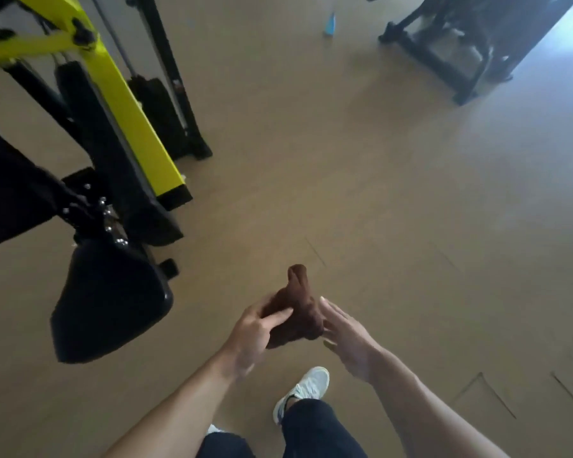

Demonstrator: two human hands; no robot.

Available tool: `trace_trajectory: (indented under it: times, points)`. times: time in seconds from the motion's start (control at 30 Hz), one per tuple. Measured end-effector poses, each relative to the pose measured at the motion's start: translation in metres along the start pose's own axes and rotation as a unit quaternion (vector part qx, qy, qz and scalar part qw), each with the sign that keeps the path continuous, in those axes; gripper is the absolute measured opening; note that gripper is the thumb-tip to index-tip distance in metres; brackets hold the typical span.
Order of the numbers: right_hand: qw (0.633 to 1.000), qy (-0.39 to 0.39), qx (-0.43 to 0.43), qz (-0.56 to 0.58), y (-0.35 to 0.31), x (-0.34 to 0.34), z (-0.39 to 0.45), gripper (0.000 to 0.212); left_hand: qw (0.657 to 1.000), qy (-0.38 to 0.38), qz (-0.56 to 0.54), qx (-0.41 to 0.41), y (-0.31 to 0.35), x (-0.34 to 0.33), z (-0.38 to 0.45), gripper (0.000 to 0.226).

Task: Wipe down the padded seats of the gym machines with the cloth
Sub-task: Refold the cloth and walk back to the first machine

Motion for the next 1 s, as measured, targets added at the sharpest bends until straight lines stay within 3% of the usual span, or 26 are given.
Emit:
trace_trajectory:
  times: [0.1,0.27,0.33,0.43,0.6,0.67,0.8,0.9,1.0]
  points:
    - [0.998,-0.001,0.039,0.045,-0.033,0.049,-0.004,0.063,1.000,-0.008,0.014,0.002,0.016,-0.050,0.023,0.025]
    - [0.985,0.075,0.148,0.056,-0.106,0.123,-0.012,0.038,0.995,-0.081,0.053,-0.004,0.059,-0.122,0.063,0.037]
    - [0.978,0.086,0.185,0.034,-0.134,0.144,-0.011,0.030,0.995,-0.062,0.084,-0.005,0.079,-0.140,0.083,0.033]
    - [0.969,0.108,0.223,-0.003,-0.174,0.173,0.000,0.025,0.986,0.016,0.157,-0.056,0.113,-0.151,0.122,0.025]
    - [0.954,0.149,0.259,0.000,-0.244,0.222,0.032,0.029,0.952,0.063,0.242,-0.175,0.176,-0.180,0.185,0.011]
    - [0.950,0.159,0.267,0.006,-0.274,0.242,0.049,0.031,0.956,0.057,0.211,-0.196,0.199,-0.195,0.214,0.005]
    - [0.941,0.202,0.271,0.008,-0.334,0.286,0.079,0.017,0.960,0.006,0.205,-0.189,0.242,-0.224,0.287,0.025]
    - [0.933,0.221,0.284,0.011,-0.381,0.319,0.097,0.016,0.937,-0.031,0.271,-0.218,0.282,-0.255,0.339,0.020]
    - [0.923,0.253,0.288,0.015,-0.422,0.361,0.110,0.027,0.916,-0.041,0.313,-0.246,0.325,-0.298,0.385,0.035]
Point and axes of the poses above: each hand's wrist, its own z-axis towards the middle knuckle, its own x-axis out of the back of the hand, y = z × x, the point moved 9 cm from there along z, towards the middle knuckle
